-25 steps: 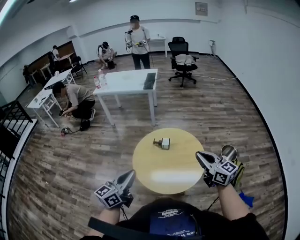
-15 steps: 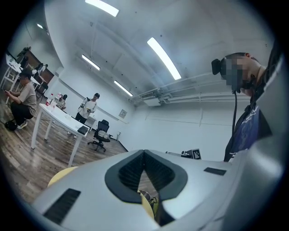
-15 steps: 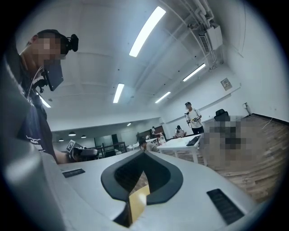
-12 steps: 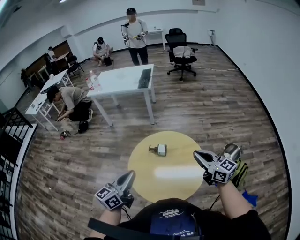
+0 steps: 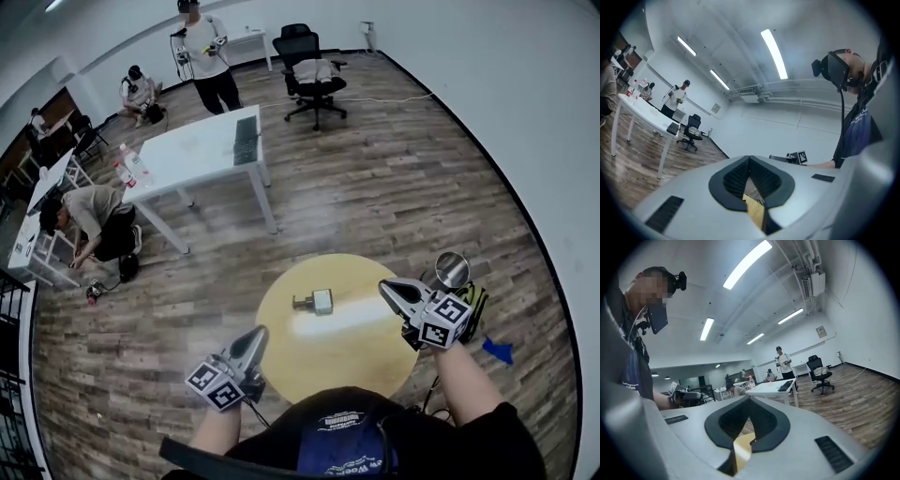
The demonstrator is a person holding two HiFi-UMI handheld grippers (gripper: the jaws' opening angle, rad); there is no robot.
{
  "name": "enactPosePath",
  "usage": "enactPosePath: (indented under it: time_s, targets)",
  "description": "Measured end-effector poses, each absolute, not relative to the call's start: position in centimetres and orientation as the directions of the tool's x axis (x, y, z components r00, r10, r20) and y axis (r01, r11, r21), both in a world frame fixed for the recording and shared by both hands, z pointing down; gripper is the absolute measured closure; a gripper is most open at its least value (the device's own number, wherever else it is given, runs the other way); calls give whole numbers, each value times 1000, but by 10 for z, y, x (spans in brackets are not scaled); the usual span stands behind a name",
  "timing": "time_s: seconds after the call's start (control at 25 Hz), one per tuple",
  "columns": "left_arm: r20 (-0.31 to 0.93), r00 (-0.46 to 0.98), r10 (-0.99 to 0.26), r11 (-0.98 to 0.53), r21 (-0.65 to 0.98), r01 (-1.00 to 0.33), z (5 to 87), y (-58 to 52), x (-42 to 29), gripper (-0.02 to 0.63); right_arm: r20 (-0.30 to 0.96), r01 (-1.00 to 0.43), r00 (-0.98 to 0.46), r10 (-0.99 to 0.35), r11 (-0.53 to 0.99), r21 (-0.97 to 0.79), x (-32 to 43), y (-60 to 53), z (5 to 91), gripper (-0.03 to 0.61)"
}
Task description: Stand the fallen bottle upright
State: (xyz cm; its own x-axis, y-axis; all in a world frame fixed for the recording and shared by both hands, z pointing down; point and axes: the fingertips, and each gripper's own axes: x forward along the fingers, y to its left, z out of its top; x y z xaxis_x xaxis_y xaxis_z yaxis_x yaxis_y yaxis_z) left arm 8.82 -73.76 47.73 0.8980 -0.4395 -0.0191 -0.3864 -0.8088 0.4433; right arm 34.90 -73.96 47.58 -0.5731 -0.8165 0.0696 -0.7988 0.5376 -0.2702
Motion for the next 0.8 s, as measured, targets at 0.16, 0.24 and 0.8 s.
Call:
enactPosePath:
  time_s: [0.16, 0.24, 0.8]
  targets:
    - [-11, 916, -402, -829, 429, -359, 484, -771, 85, 603, 89, -813, -563, -822, 531, -238, 331, -768, 483, 570]
    - [-4, 913, -407, -825, 430, -367, 486, -777, 89, 603, 105, -807, -579, -809, 549, -219, 326, -773, 487, 569]
    - [8, 829, -560, -731, 467, -498, 503, -734, 113, 603, 239, -642, -749, -618, 766, -31, 308, -781, 511, 537]
